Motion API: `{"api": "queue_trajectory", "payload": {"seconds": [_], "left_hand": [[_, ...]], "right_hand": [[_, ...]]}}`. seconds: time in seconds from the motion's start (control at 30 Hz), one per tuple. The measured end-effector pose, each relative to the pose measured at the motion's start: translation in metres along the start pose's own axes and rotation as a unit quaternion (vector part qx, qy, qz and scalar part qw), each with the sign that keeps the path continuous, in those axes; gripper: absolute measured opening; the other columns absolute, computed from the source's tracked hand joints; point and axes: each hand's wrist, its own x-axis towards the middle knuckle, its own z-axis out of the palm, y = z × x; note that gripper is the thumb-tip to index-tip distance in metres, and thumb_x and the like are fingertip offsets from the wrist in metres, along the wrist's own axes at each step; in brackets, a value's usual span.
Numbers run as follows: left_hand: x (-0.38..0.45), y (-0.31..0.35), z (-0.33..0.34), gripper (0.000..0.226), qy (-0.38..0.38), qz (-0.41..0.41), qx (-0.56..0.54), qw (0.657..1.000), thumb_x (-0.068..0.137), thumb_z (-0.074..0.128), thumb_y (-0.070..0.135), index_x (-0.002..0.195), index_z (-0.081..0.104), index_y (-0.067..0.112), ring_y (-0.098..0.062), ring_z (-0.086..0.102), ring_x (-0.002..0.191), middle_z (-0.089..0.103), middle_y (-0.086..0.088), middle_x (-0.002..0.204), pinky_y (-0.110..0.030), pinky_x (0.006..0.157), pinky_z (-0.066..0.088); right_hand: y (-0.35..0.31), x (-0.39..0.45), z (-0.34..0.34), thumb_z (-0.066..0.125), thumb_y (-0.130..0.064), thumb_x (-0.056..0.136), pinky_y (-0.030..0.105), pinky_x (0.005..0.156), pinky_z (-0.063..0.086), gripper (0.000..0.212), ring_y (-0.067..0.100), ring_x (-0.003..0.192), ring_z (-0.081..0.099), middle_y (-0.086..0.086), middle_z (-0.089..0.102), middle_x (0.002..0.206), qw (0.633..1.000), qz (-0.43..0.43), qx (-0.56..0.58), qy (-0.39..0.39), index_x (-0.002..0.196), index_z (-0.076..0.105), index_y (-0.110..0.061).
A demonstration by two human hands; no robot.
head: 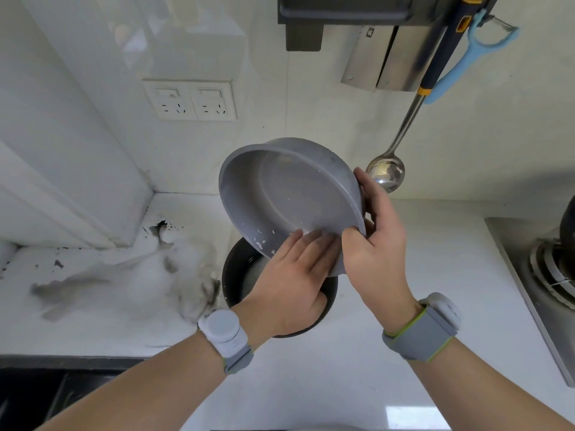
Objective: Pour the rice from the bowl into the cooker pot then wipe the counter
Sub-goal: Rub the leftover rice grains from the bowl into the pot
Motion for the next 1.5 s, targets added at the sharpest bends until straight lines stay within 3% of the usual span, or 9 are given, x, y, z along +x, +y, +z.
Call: {"api": "queue_trajectory", "payload": {"seconds": [0.27,0.5,0.67,0.8,0.9,1.17,1.3,1.4,1.5], "left_hand": [[-0.015,-0.038,0.002,0.075,-0.095,-0.018,0.159,0.982,0.074,0.041,0.019,0.142,0.05,-0.011,-0.051,0.04,0.137,0.05,-0.028,0.143,-0.059,0.122,0.02],[-0.009,-0.004,0.01,0.079,-0.017,0.009,0.037,0.999,0.069,0.041,0.018,0.144,0.048,-0.007,-0.046,0.041,0.139,0.049,-0.025,0.147,-0.058,0.121,0.024],[-0.016,-0.023,0.015,0.072,-0.074,0.0,0.126,0.989,0.075,0.045,0.013,0.143,0.051,-0.009,-0.049,0.045,0.135,0.054,-0.026,0.14,-0.056,0.123,0.021],[-0.022,-0.038,0.016,0.077,-0.105,0.018,0.166,0.98,0.074,0.04,0.019,0.145,0.045,-0.009,-0.049,0.036,0.141,0.045,-0.027,0.147,-0.058,0.124,0.018],[-0.022,-0.045,0.01,0.092,-0.106,-0.082,0.167,0.977,0.07,0.038,0.028,0.154,0.032,-0.009,-0.048,0.024,0.151,0.031,-0.029,0.161,-0.058,0.125,0.015],[-0.023,-0.006,0.032,0.104,-0.114,-0.173,-0.018,0.978,0.078,0.046,0.031,0.163,-0.006,0.004,-0.024,-0.01,0.161,-0.008,-0.011,0.174,-0.035,0.129,-0.009],[-0.023,0.0,0.029,0.104,-0.103,-0.199,-0.161,0.961,0.076,0.045,0.024,0.165,-0.009,0.018,-0.008,-0.006,0.154,0.001,0.002,0.175,-0.007,0.114,-0.018],[-0.023,-0.011,0.019,0.099,-0.08,-0.194,-0.12,0.97,0.076,0.045,0.022,0.166,0.004,0.013,-0.021,0.012,0.158,0.014,-0.004,0.173,-0.024,0.127,-0.002],[-0.016,-0.017,0.014,0.094,-0.083,-0.18,-0.019,0.98,0.08,0.043,0.025,0.165,0.007,0.005,-0.027,0.008,0.16,0.009,-0.012,0.174,-0.043,0.13,0.007]], "right_hand": [[0.008,-0.004,0.002,0.044,-0.001,0.075,0.049,0.111,0.051,0.082,0.012,0.139,0.056,-0.014,0.061,0.147,0.999,0.032,-0.026,0.007,0.153,0.05,-0.027],[0.007,-0.005,0.005,0.044,-0.002,0.074,0.051,0.11,0.051,0.083,0.015,0.137,0.057,-0.014,0.063,0.144,0.999,0.031,-0.035,0.009,0.152,0.051,-0.027],[0.011,-0.007,0.003,0.043,-0.003,0.075,0.053,0.108,0.052,0.082,0.016,0.134,0.058,-0.013,0.063,0.143,0.998,0.049,-0.035,0.012,0.152,0.051,-0.028],[0.014,-0.008,-0.004,0.043,-0.004,0.076,0.046,0.105,0.055,0.081,0.012,0.131,0.06,-0.016,0.064,0.141,0.997,0.064,-0.04,0.007,0.152,0.051,-0.03],[0.014,-0.007,-0.009,0.043,-0.004,0.076,0.031,0.094,0.056,0.08,0.006,0.122,0.064,-0.021,0.066,0.135,0.998,0.061,-0.026,0.024,0.15,0.052,-0.031],[0.014,-0.014,0.003,0.043,0.002,0.079,0.015,0.094,0.051,0.074,0.006,0.132,0.06,-0.011,0.067,0.138,0.994,0.069,0.043,0.068,0.145,0.055,-0.03],[0.021,-0.012,-0.003,0.044,0.0,0.077,0.015,0.085,0.052,0.074,0.003,0.119,0.066,-0.014,0.069,0.132,0.995,0.082,0.018,0.058,0.142,0.056,-0.034],[0.02,-0.012,-0.007,0.044,0.0,0.077,0.017,0.083,0.053,0.076,0.006,0.118,0.067,-0.015,0.069,0.131,0.996,0.079,0.016,0.046,0.145,0.056,-0.032],[0.012,-0.011,-0.006,0.043,0.0,0.077,0.017,0.084,0.054,0.076,0.009,0.122,0.065,-0.014,0.069,0.132,0.996,0.071,0.037,0.045,0.144,0.055,-0.033]]}}
